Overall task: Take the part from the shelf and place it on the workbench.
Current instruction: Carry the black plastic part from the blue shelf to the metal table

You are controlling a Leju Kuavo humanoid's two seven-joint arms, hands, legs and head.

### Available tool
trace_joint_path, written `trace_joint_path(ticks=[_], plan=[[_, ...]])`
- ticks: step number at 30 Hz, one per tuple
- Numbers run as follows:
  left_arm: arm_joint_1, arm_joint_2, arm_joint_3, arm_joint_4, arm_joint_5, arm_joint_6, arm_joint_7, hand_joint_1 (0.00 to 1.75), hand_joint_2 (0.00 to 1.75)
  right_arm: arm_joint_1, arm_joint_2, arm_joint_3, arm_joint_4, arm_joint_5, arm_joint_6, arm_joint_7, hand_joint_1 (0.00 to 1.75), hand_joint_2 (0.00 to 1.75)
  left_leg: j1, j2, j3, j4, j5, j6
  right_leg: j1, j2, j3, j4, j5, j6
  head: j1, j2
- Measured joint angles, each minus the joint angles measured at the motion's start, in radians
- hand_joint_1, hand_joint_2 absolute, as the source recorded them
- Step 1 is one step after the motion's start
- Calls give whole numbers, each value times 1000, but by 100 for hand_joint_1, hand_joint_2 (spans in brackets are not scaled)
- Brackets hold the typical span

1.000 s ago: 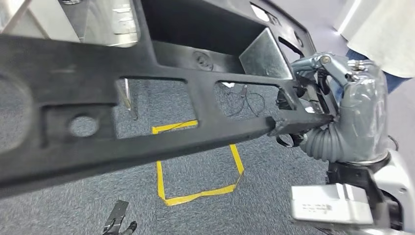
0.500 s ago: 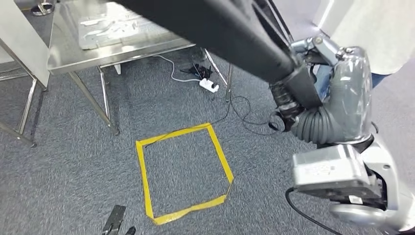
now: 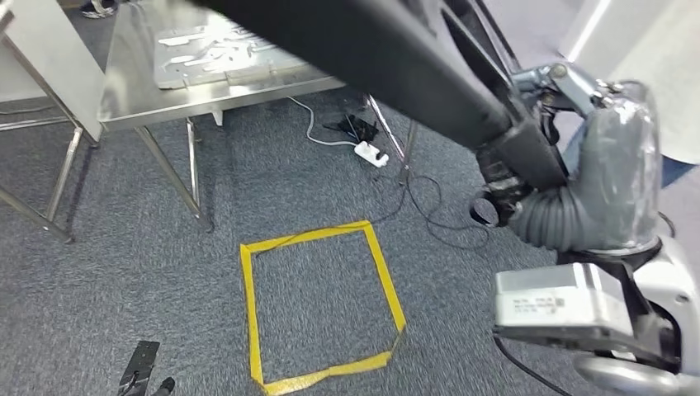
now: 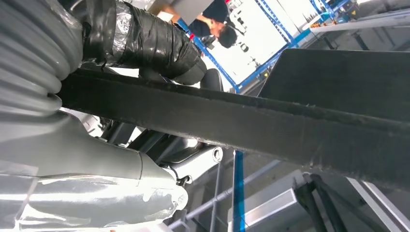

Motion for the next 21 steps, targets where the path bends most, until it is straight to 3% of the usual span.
trace_joint_path(ticks=[1,4,5,8,10,11,13,14,16,17,19,21], plan=[[3,6,0,0,5,1,0,0,175,1,0,1,-2,3,4,0,171,175,-1,1,3,6,-8,-8,1,0,0,-7,10,-9,5,0],[9,11,0,-3,17,2,-3,0,175,-2,0,1,-9,7,11,0,171,175,0,6,3,30,-14,-24,1,4,15,-5,0,-37,8,0],[10,12,0,-3,21,2,-5,0,175,-2,0,1,-10,8,14,0,171,175,1,9,-13,61,-16,-27,2,5,25,-7,-4,-43,8,0],[14,14,0,-4,32,2,-9,0,175,1,0,1,-11,5,19,0,171,175,4,14,-124,230,-69,-37,5,6,51,-12,-23,-56,6,0],[20,14,0,-4,38,2,-10,0,175,8,0,1,-11,-5,16,0,171,175,4,16,-182,278,-98,-37,9,8,69,-13,-39,-58,5,0],[23,14,0,-4,40,2,-10,0,175,11,0,0,-11,-13,14,0,171,175,3,16,-189,255,-82,-34,12,9,81,-13,-48,-59,5,0],[25,16,0,-4,43,2,-10,0,175,16,0,-3,-11,-29,11,0,171,175,-2,17,-164,138,9,-16,16,10,103,-14,-65,-58,6,0],[26,18,0,-4,44,2,-10,0,175,17,0,-4,-11,-33,10,0,171,175,-8,17,-150,87,42,-6,18,11,114,-16,-72,-56,7,0],[28,23,0,-4,47,3,-11,0,175,21,0,-7,-10,-37,7,0,171,175,-19,14,-133,32,60,11,19,16,129,-19,-82,-46,10,0],[30,25,0,-4,48,3,-11,0,175,24,0,-8,-10,-38,6,0,171,175,-22,13,-127,26,51,16,20,18,137,-17,-80,-39,12,0],[31,27,0,-4,49,3,-11,0,175,27,-1,-12,-11,-38,5,0,171,175,-19,12,-97,2,70,26,21,18,146,-3,-81,-27,14,0],[29,27,0,-4,49,3,-11,0,175,25,-2,-15,-11,-39,3,0,171,175,-14,13,-68,-8,77,32,20,15,123,53,-107,-21,22,0]])
